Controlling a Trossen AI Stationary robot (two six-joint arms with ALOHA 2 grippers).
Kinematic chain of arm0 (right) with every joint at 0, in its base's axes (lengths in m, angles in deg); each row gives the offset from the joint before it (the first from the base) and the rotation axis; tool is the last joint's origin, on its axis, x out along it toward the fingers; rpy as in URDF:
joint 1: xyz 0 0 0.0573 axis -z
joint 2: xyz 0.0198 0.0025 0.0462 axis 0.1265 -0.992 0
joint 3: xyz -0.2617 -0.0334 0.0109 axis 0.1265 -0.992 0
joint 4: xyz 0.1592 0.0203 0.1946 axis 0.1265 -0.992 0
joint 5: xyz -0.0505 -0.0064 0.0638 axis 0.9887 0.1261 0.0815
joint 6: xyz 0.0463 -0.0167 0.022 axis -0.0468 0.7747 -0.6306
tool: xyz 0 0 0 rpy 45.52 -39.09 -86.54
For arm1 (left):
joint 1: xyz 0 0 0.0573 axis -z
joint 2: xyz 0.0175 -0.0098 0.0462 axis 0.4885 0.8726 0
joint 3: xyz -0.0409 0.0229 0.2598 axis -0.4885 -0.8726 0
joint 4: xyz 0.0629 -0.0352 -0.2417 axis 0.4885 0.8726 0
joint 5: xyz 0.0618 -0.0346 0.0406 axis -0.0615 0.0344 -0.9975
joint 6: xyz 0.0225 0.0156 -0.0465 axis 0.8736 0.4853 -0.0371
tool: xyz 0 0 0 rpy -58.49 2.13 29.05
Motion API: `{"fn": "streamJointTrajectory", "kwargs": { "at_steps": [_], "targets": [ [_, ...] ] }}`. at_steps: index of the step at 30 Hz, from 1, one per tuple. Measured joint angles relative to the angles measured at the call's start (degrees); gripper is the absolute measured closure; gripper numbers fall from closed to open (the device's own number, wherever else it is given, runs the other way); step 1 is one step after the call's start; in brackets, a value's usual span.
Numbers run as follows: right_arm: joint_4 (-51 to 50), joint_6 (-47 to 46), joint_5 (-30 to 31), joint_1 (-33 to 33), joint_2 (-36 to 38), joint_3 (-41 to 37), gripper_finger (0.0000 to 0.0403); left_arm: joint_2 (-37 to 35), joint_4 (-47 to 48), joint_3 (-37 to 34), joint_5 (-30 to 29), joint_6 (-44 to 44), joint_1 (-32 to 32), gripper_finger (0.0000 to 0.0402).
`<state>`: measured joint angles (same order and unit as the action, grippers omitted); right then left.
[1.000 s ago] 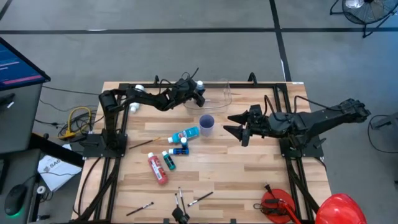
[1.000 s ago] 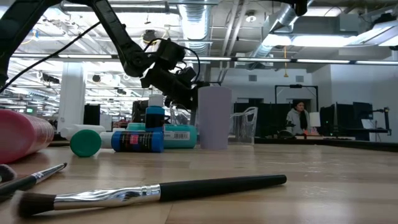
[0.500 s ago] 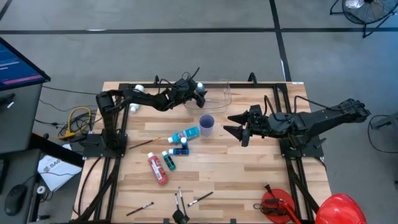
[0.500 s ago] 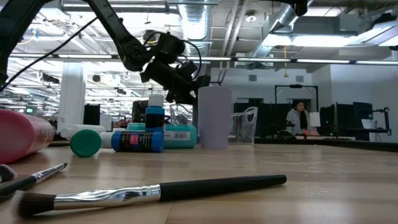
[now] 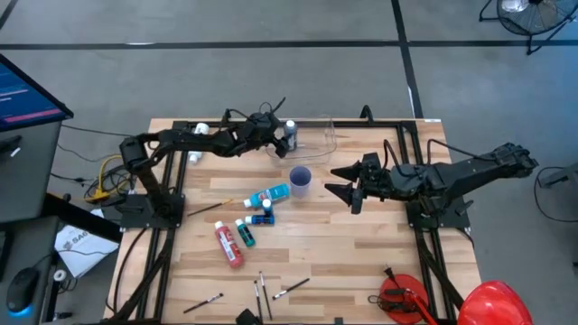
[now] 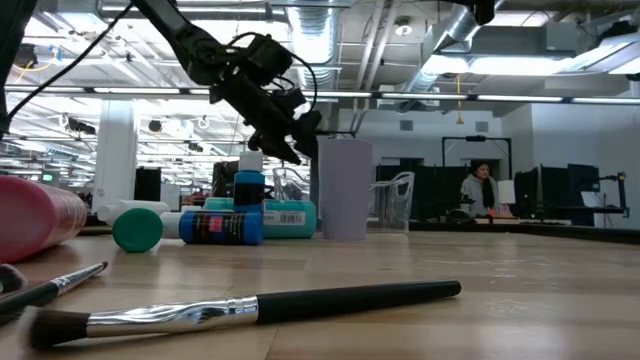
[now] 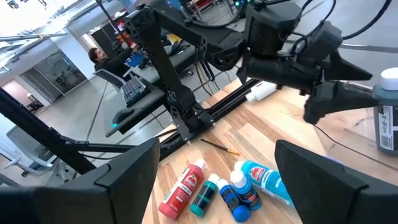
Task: Pick & Place Paint Supplies
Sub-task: Put the black paint bottle into the transparent bin
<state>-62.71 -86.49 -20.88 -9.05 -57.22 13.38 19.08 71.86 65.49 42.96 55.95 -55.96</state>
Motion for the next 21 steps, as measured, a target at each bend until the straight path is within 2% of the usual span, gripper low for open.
{"fn": "streamJointTrajectory", "kwargs": {
  "at_steps": [6, 12, 21],
  "targets": [
    [0.0, 0.12, 0.0, 0.0, 0.0, 0.0, 0.0092, -3.3, 2.53, 0.0, 0.1, 2.21, 0.17, 0.0084],
    [0.0, 0.1, 0.02, 0.0, 0.0, 0.0, 0.0092, -6.23, 4.12, 0.0, 3.28, -0.33, 1.45, 0.0088],
    [0.02, 0.04, 0.07, -0.12, 0.0, 0.0, 0.0092, -5.97, 6.25, 0.0, 5.18, -5.14, 5.63, 0.013]
  ]
}}
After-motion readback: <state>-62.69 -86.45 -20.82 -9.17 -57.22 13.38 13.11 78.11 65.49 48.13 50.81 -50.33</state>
